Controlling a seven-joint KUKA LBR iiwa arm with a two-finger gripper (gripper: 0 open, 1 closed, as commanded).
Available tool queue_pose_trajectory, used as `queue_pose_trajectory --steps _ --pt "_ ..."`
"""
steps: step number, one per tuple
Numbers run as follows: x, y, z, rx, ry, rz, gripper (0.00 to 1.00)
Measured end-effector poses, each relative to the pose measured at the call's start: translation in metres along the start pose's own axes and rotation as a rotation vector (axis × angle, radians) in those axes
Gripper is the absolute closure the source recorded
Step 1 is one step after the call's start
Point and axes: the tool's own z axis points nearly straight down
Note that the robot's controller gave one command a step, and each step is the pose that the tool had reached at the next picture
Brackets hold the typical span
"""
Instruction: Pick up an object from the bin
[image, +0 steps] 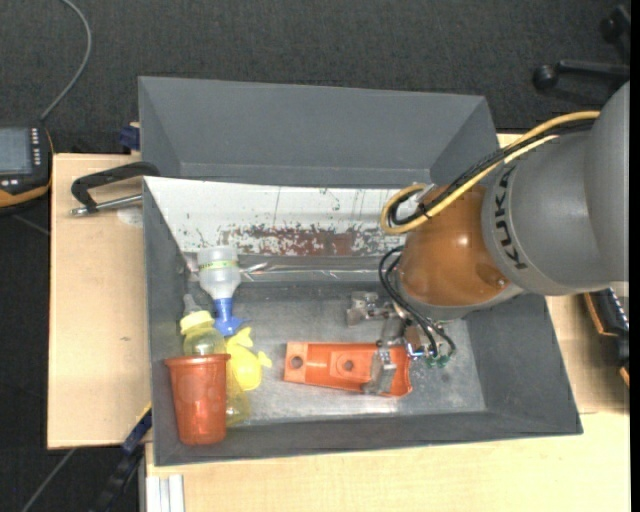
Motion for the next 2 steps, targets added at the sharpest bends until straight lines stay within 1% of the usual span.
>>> queue_pose_trajectory --steps 1,2 --pt "0.0138 0.0447 0.0037 0.001 0.012 0.212 1.00" --pt "0.0138 0.0446 0.0037 0.001 0.012 0.212 1.00"
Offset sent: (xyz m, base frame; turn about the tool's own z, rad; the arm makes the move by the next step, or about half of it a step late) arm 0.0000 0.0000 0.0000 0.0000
